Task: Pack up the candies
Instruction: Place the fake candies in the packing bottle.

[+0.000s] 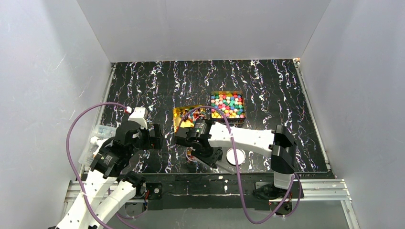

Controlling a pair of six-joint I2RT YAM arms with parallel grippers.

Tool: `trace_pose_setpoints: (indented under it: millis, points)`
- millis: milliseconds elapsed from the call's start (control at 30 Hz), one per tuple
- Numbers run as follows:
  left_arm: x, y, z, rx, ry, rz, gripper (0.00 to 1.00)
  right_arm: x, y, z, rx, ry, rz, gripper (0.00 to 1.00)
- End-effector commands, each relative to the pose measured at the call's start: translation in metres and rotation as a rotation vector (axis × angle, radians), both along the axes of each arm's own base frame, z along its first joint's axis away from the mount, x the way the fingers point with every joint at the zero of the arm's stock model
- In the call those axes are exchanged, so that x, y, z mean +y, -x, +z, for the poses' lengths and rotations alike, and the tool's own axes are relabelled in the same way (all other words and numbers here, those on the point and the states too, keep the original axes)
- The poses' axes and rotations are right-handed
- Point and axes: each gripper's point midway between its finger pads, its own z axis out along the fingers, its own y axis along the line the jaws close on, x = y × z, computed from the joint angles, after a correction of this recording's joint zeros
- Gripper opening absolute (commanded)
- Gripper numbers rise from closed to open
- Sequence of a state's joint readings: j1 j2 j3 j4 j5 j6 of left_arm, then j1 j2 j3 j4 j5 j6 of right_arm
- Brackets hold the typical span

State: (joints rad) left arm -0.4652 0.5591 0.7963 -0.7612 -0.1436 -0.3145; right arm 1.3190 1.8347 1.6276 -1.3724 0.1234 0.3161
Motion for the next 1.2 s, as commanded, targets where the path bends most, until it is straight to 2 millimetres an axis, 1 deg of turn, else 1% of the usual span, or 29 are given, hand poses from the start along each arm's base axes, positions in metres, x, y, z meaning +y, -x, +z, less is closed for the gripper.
trace_pose_setpoints:
  millis: [0,167,367,400,633,767,1000,1167]
  points:
    - [-0.001,0.003,0.000,0.001,0.005,-0.007,0.98,0.002,0.011,0.016,0.041,-0.027,-0.021,0.01]
    - [-0.001,0.003,0.001,-0.002,0.010,-0.010,0.98,0.004,0.018,0.022,0.081,-0.057,-0.042,0.01]
    - [-0.001,0.004,0.002,-0.009,0.015,-0.013,0.98,0.004,0.018,0.028,0.095,-0.085,-0.081,0.01]
    - [-0.001,0.004,0.002,-0.010,0.016,-0.013,0.98,0.006,0.021,0.031,0.122,-0.098,-0.089,0.01]
    - [-0.001,0.005,0.003,-0.016,0.020,-0.014,0.98,0.012,0.017,0.037,0.177,-0.137,-0.143,0.01]
    - [-0.002,0.005,0.004,-0.019,0.023,-0.016,0.98,0.016,0.017,0.038,0.239,-0.151,-0.165,0.01]
    - [-0.002,0.006,0.005,-0.023,0.027,-0.018,0.98,0.013,0.015,0.038,0.328,-0.160,-0.214,0.01]
    - [-0.002,0.006,0.005,-0.023,0.028,-0.020,0.98,0.010,0.020,0.035,0.388,-0.154,-0.235,0.01]
